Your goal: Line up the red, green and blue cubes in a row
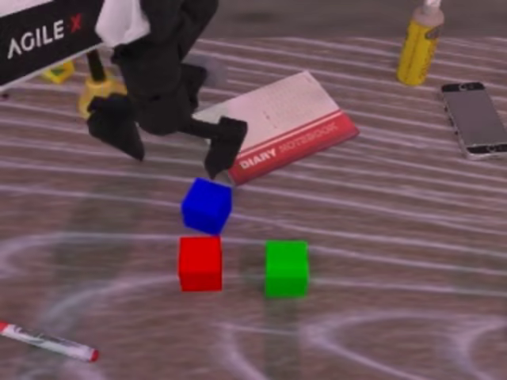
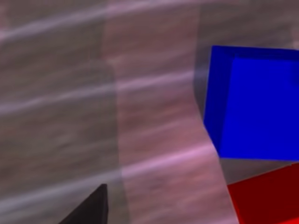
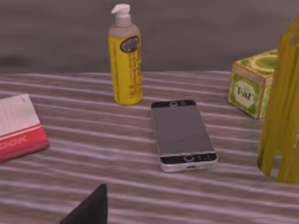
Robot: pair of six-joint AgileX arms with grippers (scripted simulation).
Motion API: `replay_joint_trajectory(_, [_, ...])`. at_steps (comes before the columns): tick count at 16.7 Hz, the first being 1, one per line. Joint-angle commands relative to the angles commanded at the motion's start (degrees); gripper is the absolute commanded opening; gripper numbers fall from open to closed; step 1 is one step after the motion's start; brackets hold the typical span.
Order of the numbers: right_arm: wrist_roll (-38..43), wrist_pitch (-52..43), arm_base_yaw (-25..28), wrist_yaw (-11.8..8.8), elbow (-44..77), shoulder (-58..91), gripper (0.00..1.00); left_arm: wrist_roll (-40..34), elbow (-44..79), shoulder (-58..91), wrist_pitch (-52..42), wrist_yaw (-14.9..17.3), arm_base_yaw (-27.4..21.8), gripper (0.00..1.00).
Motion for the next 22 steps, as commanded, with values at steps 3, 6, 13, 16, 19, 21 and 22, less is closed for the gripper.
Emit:
replay_joint_trajectory(3, [-1.5, 5.7, -2.2, -2.3, -5.1, -6.5, 1.0, -0.4, 7.0, 7.2, -3.7, -0.1, -1.7, 1.0])
replay_joint_trajectory(6, [-1.7, 7.6, -2.9, -3.1, -6.6, -8.9, 1.0, -0.5, 9.1, 9.4, -4.8, -0.2, -2.3, 1.0])
replay_joint_trajectory(13, [-1.7, 7.6, -2.9, -3.1, -6.6, -8.9, 1.0, -0.3, 7.2, 10.1, -2.4, -0.1, -2.1, 1.0])
replay_joint_trajectory(16, [-1.7, 7.6, -2.9, -3.1, -6.6, -8.9, 1.0, -0.4, 3.0, 12.1, 4.4, -0.1, -2.1, 1.0])
replay_joint_trajectory(19, [-1.7, 7.6, -2.9, -3.1, -6.6, -8.9, 1.0, -0.4, -0.7, 13.9, 9.8, -0.1, -2.2, 1.0])
replay_joint_trajectory(21, [-1.7, 7.6, -2.9, -3.1, -6.6, -8.9, 1.0, -0.4, -1.2, 14.3, 10.5, -0.1, -2.2, 1.0])
replay_joint_trajectory(22, [-1.7, 7.6, -2.9, -3.1, -6.6, -8.9, 1.0, -0.4, -1.2, 14.3, 10.5, -0.1, -2.2, 1.0])
